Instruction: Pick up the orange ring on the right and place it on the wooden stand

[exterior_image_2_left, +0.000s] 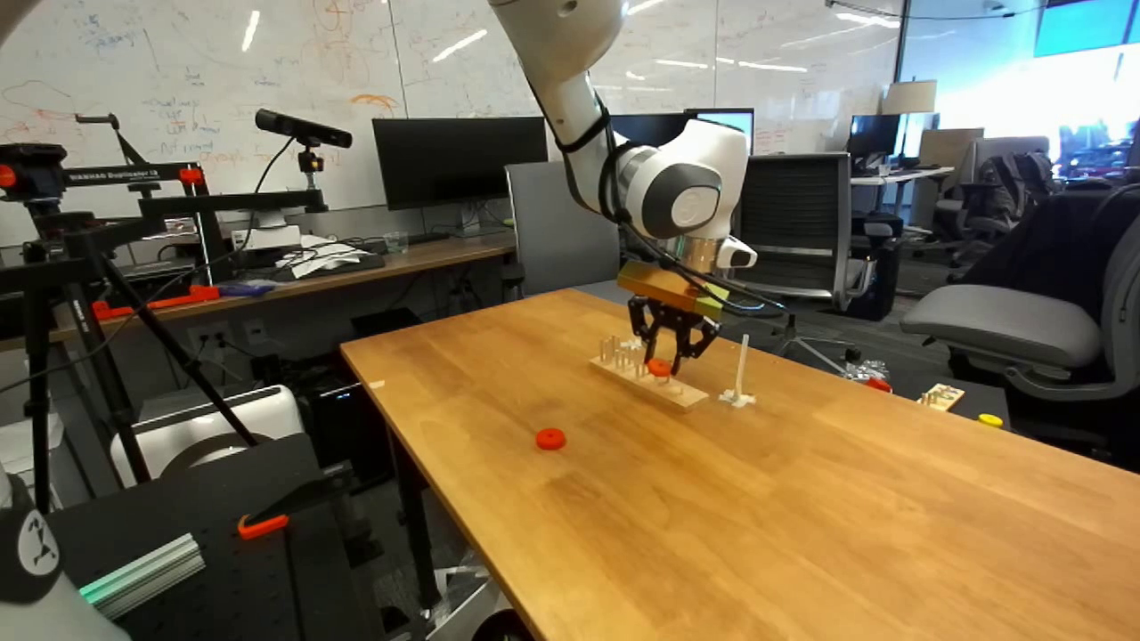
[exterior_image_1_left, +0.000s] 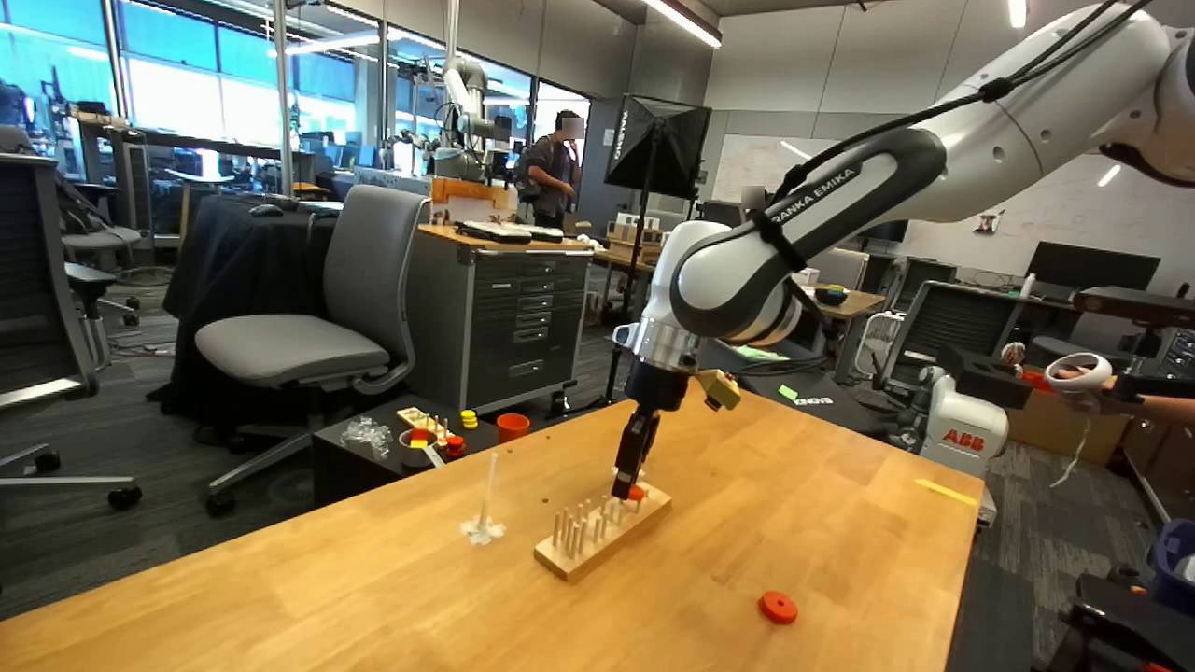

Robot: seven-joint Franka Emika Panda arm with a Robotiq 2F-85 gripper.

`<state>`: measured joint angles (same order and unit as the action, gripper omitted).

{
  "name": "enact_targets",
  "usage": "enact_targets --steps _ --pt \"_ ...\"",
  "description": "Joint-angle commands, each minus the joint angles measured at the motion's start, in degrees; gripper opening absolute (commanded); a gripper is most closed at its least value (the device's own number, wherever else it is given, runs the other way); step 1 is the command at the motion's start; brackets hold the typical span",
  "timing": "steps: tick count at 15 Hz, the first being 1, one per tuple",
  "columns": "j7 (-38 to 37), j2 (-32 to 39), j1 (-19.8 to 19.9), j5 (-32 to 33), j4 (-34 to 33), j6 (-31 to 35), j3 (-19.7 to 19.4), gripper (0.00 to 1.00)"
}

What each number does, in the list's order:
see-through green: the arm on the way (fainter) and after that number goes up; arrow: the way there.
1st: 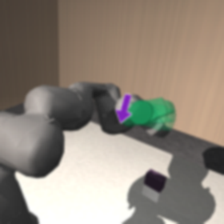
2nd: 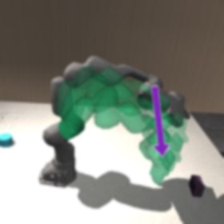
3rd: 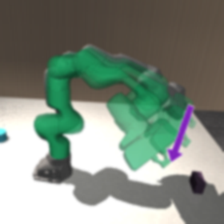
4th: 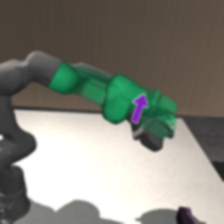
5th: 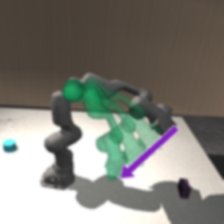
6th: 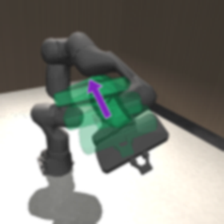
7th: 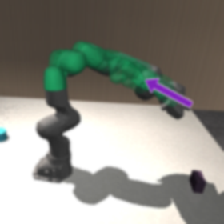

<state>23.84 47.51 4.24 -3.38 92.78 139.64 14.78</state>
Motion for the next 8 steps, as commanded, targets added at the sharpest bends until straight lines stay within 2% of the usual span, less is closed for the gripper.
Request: enact_targets --steps 1,8 --pt "0.82 -1.05 -0.07 -0.81 -0.43 -1.77 -0.04 0.18" --pt "1.18 -0.87 0.64 -0.82 0.97 -0.86 -0.52 0.18"
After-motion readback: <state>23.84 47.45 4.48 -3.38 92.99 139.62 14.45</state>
